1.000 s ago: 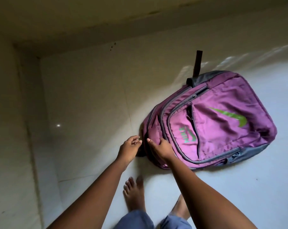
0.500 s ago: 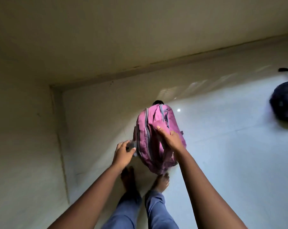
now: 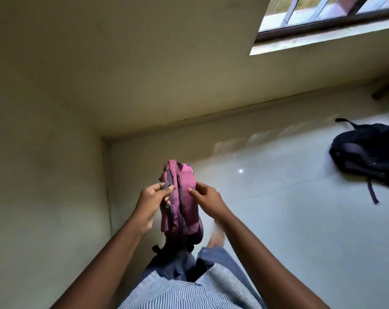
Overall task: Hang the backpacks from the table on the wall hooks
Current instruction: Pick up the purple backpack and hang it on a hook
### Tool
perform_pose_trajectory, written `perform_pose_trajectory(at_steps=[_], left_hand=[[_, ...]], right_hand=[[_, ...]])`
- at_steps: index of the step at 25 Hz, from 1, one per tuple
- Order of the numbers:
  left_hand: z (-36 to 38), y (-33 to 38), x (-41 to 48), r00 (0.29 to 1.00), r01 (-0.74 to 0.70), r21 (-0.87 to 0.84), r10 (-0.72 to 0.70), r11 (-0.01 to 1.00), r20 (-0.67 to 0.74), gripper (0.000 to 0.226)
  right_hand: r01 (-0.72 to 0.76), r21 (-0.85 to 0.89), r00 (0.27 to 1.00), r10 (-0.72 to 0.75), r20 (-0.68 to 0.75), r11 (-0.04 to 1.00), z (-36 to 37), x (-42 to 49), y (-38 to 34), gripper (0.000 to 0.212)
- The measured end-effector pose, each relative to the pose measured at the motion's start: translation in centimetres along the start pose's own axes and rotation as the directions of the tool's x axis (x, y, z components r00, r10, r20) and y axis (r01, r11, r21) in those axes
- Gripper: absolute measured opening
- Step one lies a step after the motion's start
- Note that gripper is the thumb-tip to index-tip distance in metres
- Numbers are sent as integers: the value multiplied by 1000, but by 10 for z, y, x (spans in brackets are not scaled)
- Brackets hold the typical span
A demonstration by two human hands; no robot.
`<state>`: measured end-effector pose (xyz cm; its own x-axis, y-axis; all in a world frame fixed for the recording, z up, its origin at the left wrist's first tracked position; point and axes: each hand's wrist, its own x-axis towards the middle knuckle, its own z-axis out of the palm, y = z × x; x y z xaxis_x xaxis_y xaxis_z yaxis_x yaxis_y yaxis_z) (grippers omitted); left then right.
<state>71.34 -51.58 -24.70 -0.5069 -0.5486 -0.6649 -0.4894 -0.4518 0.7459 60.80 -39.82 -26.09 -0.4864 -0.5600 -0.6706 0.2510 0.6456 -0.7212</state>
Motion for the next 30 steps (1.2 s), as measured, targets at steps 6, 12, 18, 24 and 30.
perform_pose_trajectory(at_steps=[6, 12, 18, 24, 30], left_hand=[[-27, 57, -56, 914, -380, 379, 281, 844, 292, 19], [-31, 181, -83, 706, -698, 519, 352, 493, 614, 5], [-13, 235, -37, 684, -719, 508, 612, 474, 398, 28], [36, 281, 12, 690, -709, 134, 720, 692, -66, 19], [65, 363, 30, 513, -826, 106, 815, 554, -270, 16]], right_hand=[[522, -351, 847, -521, 104, 778, -8, -60, -67, 42], [745, -409, 603, -794, 76, 527, -30, -58, -126, 19], [805, -304, 486, -860, -154, 509, -75, -20, -192, 16], [824, -76, 544, -822, -170, 561, -128, 27, -261, 15], [840, -46, 535, -840, -85, 540, -181, 43, -353, 15]])
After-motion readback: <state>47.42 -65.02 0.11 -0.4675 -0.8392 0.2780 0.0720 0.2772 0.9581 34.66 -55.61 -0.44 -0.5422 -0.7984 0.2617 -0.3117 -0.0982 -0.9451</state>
